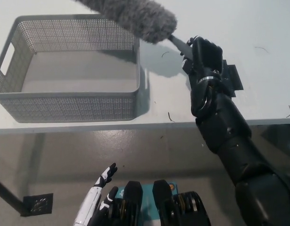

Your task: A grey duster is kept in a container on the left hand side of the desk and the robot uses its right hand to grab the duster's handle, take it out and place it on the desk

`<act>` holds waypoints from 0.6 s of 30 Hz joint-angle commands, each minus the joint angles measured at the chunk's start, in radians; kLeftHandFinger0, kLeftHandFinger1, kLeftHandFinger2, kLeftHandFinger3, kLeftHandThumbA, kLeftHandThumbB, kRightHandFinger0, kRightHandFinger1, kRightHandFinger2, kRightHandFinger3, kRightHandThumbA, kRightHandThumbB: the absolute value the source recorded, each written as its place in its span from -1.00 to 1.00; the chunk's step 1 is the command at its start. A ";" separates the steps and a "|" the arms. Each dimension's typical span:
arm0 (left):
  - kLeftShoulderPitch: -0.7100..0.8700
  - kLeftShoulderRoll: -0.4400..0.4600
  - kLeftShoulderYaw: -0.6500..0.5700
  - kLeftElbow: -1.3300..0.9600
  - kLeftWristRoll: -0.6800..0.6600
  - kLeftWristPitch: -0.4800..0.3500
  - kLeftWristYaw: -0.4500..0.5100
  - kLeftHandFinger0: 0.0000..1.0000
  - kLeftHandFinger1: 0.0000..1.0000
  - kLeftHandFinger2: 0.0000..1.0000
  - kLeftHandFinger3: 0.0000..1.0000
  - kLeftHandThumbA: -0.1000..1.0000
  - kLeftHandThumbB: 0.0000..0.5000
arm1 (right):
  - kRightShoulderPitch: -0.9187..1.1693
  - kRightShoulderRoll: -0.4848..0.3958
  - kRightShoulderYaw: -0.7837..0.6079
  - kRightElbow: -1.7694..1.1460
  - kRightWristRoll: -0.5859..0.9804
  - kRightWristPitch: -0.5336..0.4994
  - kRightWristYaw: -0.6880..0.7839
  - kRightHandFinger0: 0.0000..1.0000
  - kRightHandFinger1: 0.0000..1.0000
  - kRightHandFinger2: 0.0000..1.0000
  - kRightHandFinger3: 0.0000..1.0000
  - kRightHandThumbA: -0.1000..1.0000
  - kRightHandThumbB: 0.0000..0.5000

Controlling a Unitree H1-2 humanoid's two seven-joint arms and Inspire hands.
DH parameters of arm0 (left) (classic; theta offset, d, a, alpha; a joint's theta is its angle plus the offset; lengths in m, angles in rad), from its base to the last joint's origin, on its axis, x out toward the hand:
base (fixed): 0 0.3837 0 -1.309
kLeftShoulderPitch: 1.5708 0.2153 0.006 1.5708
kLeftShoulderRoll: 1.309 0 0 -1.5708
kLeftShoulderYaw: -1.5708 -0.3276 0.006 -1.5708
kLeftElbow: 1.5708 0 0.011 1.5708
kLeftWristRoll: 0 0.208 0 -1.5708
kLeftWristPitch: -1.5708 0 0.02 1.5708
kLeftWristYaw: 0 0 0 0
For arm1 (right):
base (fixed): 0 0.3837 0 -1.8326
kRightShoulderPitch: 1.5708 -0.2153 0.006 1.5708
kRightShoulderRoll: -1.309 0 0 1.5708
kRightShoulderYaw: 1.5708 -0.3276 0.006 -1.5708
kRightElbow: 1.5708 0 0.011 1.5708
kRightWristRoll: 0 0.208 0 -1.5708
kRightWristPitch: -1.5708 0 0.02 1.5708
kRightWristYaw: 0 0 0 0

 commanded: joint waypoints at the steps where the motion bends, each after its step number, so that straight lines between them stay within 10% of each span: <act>1: -0.018 0.014 -0.003 -0.029 0.014 -0.048 0.001 1.00 1.00 1.00 1.00 0.98 -0.60 | -0.141 0.047 -0.219 -0.232 0.406 -0.221 -0.102 -1.00 -1.00 -0.29 -0.50 -1.00 -0.51; 18: -0.018 0.021 -0.002 -0.026 0.022 -0.047 0.005 1.00 1.00 1.00 1.00 0.98 -0.71 | -0.027 -0.091 -0.152 -0.385 0.340 -0.174 -0.030 -0.99 -0.81 -0.08 -0.36 -1.00 -0.37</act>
